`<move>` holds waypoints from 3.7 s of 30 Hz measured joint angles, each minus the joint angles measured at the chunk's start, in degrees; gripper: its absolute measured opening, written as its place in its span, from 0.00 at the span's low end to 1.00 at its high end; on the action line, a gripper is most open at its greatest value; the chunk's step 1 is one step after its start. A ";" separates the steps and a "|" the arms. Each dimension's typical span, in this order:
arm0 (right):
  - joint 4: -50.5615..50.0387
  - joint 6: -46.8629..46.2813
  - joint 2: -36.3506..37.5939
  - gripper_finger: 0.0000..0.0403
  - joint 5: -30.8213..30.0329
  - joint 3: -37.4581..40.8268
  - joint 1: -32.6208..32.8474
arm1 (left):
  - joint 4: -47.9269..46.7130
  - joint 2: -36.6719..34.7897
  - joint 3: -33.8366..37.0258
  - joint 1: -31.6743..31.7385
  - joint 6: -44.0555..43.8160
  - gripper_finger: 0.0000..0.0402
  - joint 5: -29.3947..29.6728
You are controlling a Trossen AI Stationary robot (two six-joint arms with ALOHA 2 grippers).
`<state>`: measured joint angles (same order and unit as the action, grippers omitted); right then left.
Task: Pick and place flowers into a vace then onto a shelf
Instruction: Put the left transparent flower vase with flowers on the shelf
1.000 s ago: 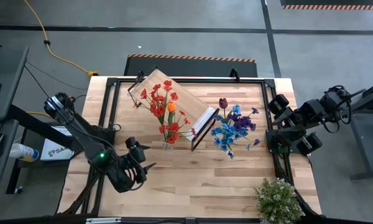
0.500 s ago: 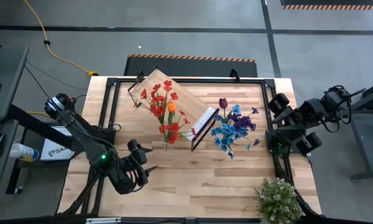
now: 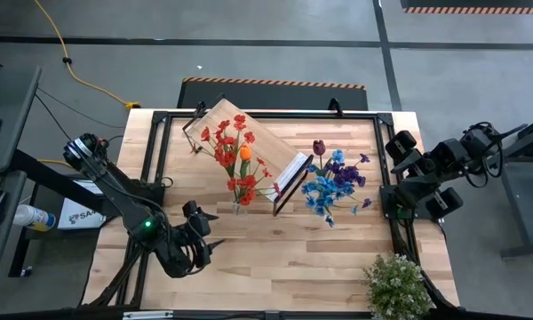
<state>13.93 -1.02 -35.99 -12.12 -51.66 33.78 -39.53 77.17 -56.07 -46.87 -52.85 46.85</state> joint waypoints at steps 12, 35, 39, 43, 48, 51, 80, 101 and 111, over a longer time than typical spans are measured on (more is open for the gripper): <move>-0.35 0.00 0.00 0.27 0.00 -0.01 0.00 | 2.20 -0.02 0.00 0.00 -0.37 0.93 -0.74; -1.67 -0.16 -0.76 0.27 -2.12 -0.02 -0.01 | 1.99 -0.02 0.00 0.04 -1.63 0.93 3.70; -1.66 -0.14 -1.18 0.27 -2.74 -0.01 -0.02 | -0.03 0.00 0.00 0.04 -1.66 0.93 3.74; -1.64 -0.15 -1.53 0.27 -2.78 -0.02 -0.02 | -2.30 2.48 0.00 1.98 -3.12 0.93 4.27; -1.64 -0.13 -1.57 0.27 -2.77 0.00 -0.01 | -2.59 7.93 0.01 7.57 -4.87 0.93 1.24; -1.62 -0.29 -1.55 0.27 -2.77 -0.02 -0.02 | -2.81 10.93 0.04 10.67 -8.91 0.93 1.57; -1.62 -0.44 -1.55 0.27 -2.52 -0.02 0.00 | 2.03 13.49 1.14 13.57 -13.63 0.93 9.77; -1.62 -1.28 -1.55 0.27 -2.51 -0.02 0.00 | 19.91 13.49 8.22 16.93 -5.63 0.93 12.52; -1.62 -3.52 -1.55 0.27 -2.49 -0.02 0.00 | 19.93 13.49 8.22 20.79 -3.95 0.93 9.14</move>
<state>12.32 -4.54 -37.54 -14.61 -51.68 33.78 -19.59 90.65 -47.86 -26.09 -56.80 55.99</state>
